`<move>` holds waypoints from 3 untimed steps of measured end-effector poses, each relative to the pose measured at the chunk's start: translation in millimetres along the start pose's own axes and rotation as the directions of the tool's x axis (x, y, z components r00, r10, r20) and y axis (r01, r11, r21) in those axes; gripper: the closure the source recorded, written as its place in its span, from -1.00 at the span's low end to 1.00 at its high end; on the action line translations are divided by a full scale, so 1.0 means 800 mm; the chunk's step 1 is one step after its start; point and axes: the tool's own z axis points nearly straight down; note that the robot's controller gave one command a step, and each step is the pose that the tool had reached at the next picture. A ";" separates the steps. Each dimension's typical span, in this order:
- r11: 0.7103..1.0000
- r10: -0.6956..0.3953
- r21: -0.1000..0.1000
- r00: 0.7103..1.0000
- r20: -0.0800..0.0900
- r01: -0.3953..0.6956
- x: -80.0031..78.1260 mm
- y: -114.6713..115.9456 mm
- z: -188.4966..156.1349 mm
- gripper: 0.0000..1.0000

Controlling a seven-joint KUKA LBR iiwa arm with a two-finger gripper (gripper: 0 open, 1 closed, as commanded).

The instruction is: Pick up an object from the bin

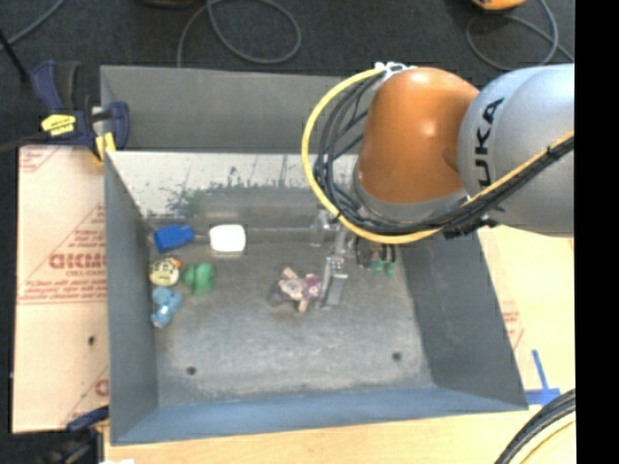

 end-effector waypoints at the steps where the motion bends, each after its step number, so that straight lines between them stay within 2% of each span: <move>1: 0.994 -0.111 -0.004 0.994 -0.001 0.111 0.005 -0.006 0.051 -1.00; 2: 0.997 -0.082 -0.002 0.997 -0.007 0.082 0.004 -0.027 0.088 -1.00; 3: 0.997 0.082 -0.003 0.997 -0.004 -0.082 -0.004 -0.032 0.107 -1.00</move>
Offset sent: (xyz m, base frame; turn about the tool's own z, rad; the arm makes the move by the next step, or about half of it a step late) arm -0.0043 -0.0385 -0.0856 0.0864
